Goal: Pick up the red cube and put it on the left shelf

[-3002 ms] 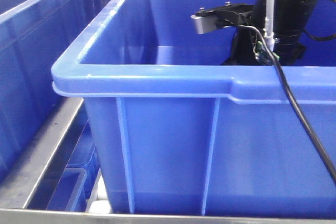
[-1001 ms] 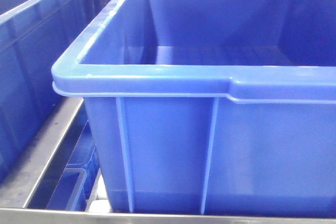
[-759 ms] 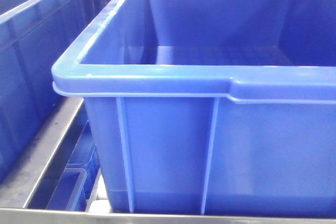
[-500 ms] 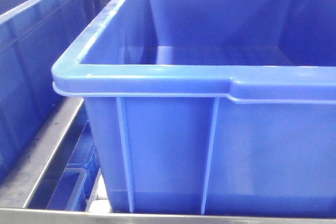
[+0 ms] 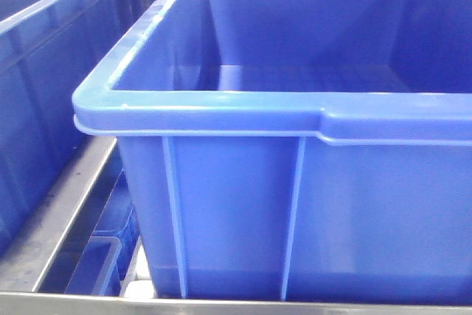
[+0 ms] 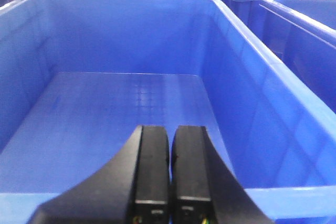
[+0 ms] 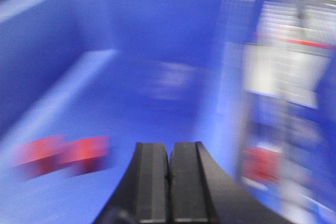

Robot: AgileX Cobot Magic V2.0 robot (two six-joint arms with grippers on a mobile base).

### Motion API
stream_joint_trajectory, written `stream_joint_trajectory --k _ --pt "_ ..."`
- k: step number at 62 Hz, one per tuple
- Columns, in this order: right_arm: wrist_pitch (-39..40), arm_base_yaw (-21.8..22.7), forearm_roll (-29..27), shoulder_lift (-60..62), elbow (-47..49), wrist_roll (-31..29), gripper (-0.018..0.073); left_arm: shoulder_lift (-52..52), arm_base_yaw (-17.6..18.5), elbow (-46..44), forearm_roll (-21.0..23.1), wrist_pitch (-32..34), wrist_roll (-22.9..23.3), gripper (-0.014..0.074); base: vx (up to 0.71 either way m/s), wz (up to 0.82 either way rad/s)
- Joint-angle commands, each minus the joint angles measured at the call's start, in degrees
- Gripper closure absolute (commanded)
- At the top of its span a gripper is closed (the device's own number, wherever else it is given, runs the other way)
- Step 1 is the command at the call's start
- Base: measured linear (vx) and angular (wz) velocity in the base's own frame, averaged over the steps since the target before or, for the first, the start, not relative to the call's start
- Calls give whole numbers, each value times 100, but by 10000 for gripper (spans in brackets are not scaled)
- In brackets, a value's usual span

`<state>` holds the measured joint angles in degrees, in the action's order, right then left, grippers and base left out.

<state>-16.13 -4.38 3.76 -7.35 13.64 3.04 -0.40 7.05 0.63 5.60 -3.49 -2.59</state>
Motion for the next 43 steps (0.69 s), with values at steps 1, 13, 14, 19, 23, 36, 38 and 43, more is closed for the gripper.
stream_joint_trajectory --k 1,13,14,19,23,36,38,43 --pt "969 459 -147 190 -201 -19 514 -83 42 136 20 396 31 495 0 0" --pt "1512 933 -474 909 -1021 -19 514 -83 42 136 20 396 31 496 0 0" --pt "1559 947 -517 912 -1108 -19 514 -83 42 136 20 396 31 495 0 0" --pt "1908 952 -699 898 -1407 -19 514 -83 42 136 20 396 31 496 0 0" --pt "1786 952 -706 898 -1390 -19 514 -83 42 136 20 396 31 495 0 0" --pt "2039 952 -669 898 -1390 -19 514 -83 42 136 20 396 31 496 0 0" --pt "2039 952 -669 898 -1390 -19 514 -83 42 136 20 396 31 495 0 0" --pt "2039 952 -664 898 -1390 -19 514 -83 42 136 20 396 31 496 0 0"
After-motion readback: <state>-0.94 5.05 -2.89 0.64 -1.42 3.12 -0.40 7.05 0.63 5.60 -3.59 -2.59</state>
